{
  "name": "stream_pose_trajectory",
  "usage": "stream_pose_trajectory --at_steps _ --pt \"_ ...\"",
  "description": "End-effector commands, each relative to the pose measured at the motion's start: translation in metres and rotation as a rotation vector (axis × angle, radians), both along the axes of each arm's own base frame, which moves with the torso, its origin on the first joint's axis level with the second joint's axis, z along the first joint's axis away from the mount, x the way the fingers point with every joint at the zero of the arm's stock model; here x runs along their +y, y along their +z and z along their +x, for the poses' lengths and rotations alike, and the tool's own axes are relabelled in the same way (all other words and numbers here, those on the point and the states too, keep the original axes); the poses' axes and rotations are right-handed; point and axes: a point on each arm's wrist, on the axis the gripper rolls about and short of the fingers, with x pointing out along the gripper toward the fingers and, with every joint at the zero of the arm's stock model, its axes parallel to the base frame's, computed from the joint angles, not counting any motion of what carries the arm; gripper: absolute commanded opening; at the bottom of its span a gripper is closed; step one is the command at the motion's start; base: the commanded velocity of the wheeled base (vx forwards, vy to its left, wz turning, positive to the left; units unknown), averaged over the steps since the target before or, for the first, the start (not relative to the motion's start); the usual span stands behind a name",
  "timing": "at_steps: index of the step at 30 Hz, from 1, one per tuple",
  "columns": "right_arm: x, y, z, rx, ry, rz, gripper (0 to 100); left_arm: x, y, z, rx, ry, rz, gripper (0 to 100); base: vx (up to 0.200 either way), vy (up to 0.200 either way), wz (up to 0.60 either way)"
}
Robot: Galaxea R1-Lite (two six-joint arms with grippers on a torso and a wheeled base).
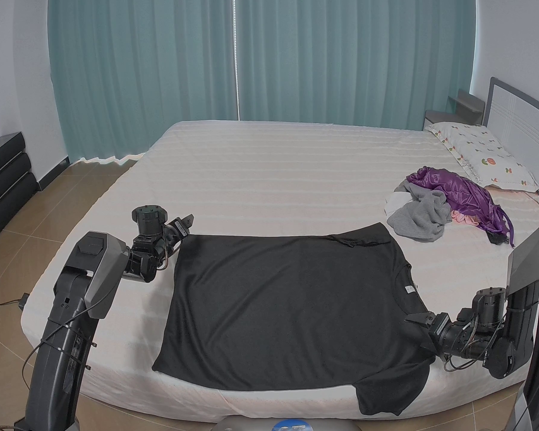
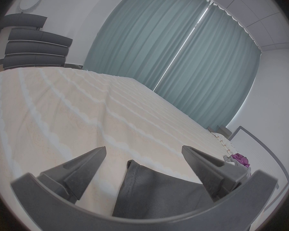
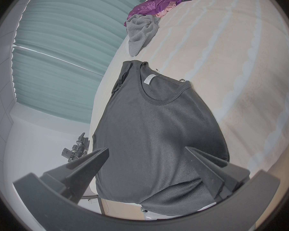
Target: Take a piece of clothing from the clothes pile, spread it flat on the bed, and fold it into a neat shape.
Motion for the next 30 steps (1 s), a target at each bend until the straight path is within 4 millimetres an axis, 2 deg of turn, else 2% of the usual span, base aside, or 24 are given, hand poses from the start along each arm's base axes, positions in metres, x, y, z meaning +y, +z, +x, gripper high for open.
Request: stream_pose_trajectory --at_steps 1,7,10,11,17,19,20,23,24,25,27,28,30 --pt "0.0 0.001 0.001 -0.013 0.0 0.001 100 0.001 -0.002 0.0 0.003 0.003 -0.001 100 0.0 0.0 0.0" --pt "0.0 0.001 0.001 -0.013 0.0 0.001 100 0.003 0.001 -0.001 0.009 0.016 -0.009 100 0.0 0.0 0.0" --pt "0.0 0.001 0.001 -0.013 0.001 0.003 100 0.009 0.009 -0.01 0.043 0.035 -0.039 100 0.0 0.0 0.0" --pt "0.0 0.001 0.001 -0.013 0.001 0.003 100 0.014 0.018 -0.022 0.08 0.052 -0.081 100 0.0 0.0 0.0" --pt "0.0 0.001 0.001 -0.013 0.001 0.003 100 0.024 0.052 -0.056 0.107 0.089 -0.182 100 0.0 0.0 0.0" --pt "0.0 0.001 0.001 -0.013 0.004 0.006 100 0.024 0.052 -0.066 0.133 0.095 -0.189 100 0.0 0.0 0.0" --pt "0.0 0.002 0.0 -0.013 0.006 0.009 100 0.023 0.054 -0.08 0.16 0.096 -0.196 100 0.0 0.0 0.0" --pt "0.0 0.002 0.0 -0.015 0.01 0.011 100 0.022 0.055 -0.104 0.183 0.085 -0.201 100 0.0 0.0 0.0" --pt "0.0 0.002 0.0 -0.015 0.01 0.011 100 0.022 0.055 -0.104 0.183 0.085 -0.201 100 0.0 0.0 0.0" --pt "0.0 0.002 0.001 -0.015 0.008 0.011 100 0.021 0.055 -0.125 0.205 0.071 -0.204 100 0.0 0.0 0.0" --pt "0.0 0.002 0.001 -0.015 0.008 0.011 100 0.021 0.055 -0.129 0.208 0.067 -0.205 100 0.0 0.0 0.0" --pt "0.0 0.002 0.001 -0.015 0.008 0.011 100 0.021 0.055 -0.155 0.227 0.043 -0.213 100 -0.2 0.0 0.0" --pt "0.0 0.002 0.001 -0.015 0.008 0.011 100 0.022 0.053 -0.172 0.247 0.032 -0.217 100 -0.2 0.0 0.0"
